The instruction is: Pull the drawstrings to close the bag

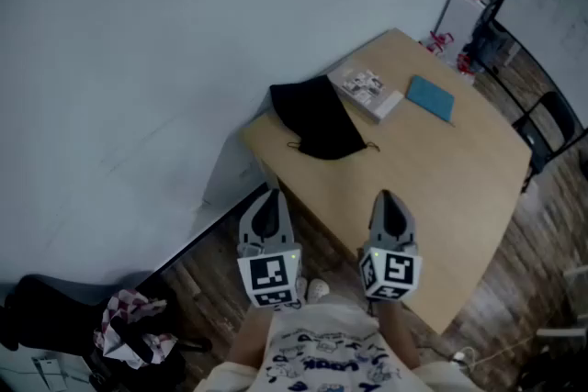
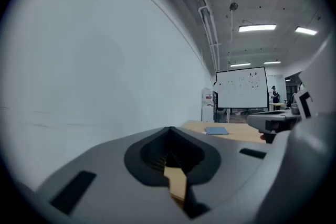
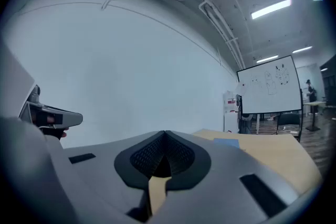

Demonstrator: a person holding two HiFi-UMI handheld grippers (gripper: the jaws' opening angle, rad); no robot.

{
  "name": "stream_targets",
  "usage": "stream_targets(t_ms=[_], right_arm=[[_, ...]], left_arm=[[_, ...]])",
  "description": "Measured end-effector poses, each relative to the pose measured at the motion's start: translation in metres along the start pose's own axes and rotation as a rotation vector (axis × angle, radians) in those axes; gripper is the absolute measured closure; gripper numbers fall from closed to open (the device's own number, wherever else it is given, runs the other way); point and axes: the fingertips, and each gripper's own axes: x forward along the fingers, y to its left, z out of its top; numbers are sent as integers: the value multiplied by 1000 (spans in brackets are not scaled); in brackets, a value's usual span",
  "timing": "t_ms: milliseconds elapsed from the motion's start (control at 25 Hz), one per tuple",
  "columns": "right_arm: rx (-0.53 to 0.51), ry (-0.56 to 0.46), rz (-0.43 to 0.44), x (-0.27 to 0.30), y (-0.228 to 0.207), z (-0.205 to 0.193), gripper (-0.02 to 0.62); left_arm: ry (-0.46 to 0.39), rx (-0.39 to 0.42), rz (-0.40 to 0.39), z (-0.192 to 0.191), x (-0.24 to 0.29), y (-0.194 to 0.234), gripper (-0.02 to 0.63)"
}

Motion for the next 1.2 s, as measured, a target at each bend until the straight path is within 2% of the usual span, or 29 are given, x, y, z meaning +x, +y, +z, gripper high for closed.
stream_targets(t_ms=[680,1000,1200], right_arm=[[-3,7,8,6,-8,-4,595],[3,54,41,20,-16,-19,595],[12,128,53,33,-22,-41,595]], left_arm=[[14,11,11,-4,7,-4,607],[70,37,26,-24,16,-7,607],[131,32,29,-42,27,-5,607]])
